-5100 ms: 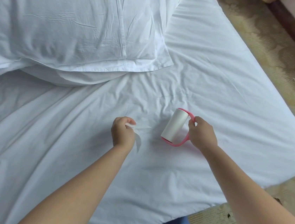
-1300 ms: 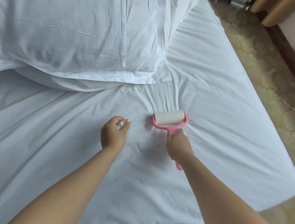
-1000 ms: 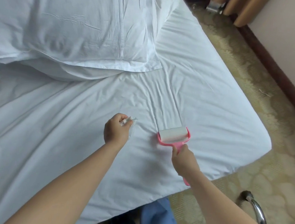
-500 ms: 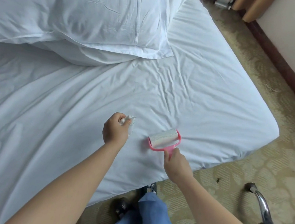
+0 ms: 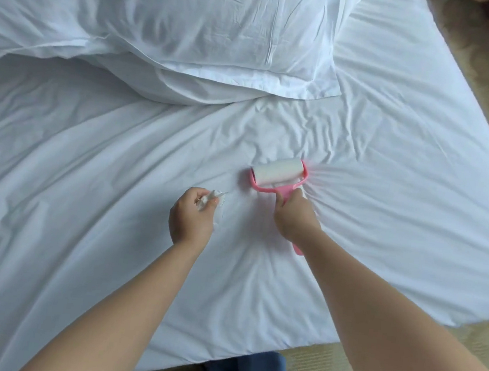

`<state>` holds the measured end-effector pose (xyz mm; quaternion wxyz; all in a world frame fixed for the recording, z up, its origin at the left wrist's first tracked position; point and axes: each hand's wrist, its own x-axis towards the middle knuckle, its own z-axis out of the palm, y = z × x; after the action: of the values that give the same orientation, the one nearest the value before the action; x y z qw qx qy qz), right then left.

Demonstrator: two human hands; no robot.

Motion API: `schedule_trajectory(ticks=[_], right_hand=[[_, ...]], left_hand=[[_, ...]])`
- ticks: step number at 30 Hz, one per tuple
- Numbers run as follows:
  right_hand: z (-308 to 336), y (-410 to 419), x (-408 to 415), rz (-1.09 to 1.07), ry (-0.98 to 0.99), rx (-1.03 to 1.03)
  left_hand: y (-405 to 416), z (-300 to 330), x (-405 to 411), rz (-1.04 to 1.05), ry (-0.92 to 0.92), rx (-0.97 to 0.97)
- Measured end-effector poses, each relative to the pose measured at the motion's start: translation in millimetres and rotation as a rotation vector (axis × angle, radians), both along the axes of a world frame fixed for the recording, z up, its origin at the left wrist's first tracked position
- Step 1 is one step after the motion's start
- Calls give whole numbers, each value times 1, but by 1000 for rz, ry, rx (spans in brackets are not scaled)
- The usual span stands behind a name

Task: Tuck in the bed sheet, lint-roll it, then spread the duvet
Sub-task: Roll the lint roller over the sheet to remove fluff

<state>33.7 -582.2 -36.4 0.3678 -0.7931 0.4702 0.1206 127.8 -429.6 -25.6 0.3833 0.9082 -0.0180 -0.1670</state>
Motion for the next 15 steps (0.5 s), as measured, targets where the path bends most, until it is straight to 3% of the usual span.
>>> schedule_trajectory(ticks=[7,15], right_hand=[[-10,-33,55,25,-65,22],[7,31,-58,-30,15,1]], left_hand=[[-11,-5,9,13,-48,2],[21,11,-14,-9,-54,24]])
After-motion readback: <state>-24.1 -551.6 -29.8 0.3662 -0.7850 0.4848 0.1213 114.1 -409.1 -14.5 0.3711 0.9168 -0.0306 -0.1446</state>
